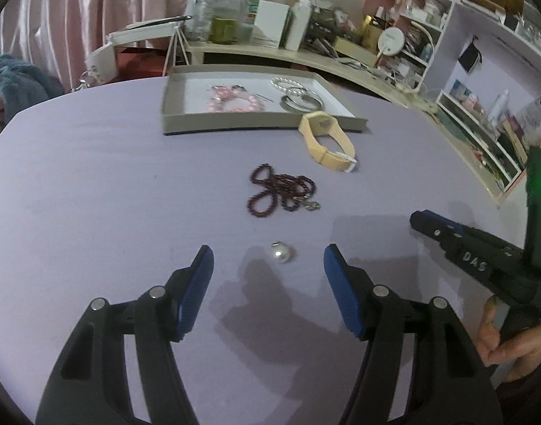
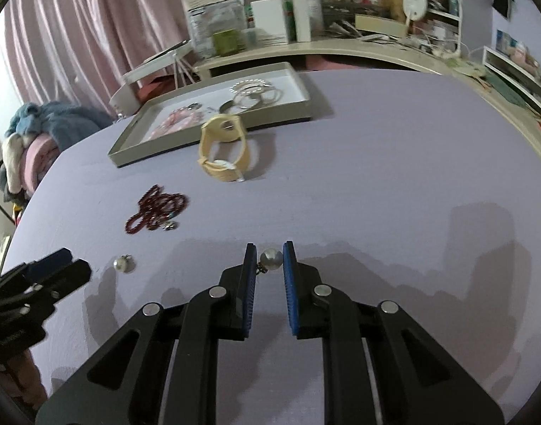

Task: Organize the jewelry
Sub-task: 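Grasp the other pearl stud earring with the left tool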

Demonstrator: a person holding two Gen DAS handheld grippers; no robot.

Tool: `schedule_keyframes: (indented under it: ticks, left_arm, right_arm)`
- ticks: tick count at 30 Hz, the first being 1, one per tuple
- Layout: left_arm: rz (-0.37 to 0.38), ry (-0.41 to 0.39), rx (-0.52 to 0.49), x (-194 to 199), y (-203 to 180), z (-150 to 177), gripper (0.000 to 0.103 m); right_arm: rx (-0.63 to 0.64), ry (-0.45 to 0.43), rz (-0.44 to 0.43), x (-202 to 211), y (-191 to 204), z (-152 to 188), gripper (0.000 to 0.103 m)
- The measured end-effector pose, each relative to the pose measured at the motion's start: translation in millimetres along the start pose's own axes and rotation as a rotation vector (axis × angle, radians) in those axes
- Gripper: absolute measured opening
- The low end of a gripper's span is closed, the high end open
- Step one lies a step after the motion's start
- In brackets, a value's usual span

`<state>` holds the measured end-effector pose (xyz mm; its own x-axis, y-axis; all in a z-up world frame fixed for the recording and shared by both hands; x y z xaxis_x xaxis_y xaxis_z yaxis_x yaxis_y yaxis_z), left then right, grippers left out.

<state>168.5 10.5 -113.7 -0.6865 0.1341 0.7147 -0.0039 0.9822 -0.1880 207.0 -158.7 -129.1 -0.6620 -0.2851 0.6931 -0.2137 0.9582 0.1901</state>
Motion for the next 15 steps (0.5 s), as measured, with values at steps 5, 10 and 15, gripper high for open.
schedule_keyframes:
  ticks: [5, 10, 15]
  left_arm:
    - [-0.008, 0.02, 0.005, -11, -5, 2, 0.065]
    - [-0.022, 0.02, 0.006, -14, -8, 1, 0.065]
    - [-0.042, 0.017, 0.007, -18, -9, -1, 0.061]
  right_arm:
    - [-0.003, -0.003, -0.001, 2, -7, -3, 0.016]
    - [-0.001, 0.002, -0.009, 1, -8, -4, 0.016]
    - [0.003, 0.001, -0.009, 2, -8, -6, 0.016]
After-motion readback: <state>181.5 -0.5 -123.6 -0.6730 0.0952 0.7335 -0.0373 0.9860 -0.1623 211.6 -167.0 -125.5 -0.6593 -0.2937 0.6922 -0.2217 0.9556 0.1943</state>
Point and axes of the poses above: each gripper's, at about its wrist camera, not at the fingertips, and x roughly against the way its jaws point, y to its left, z to its underside, the point moved 5 cm from there along -x, roughly the way its jaws point, and after that the axes turned 4 degrees about -y, right-handed, at the moved point
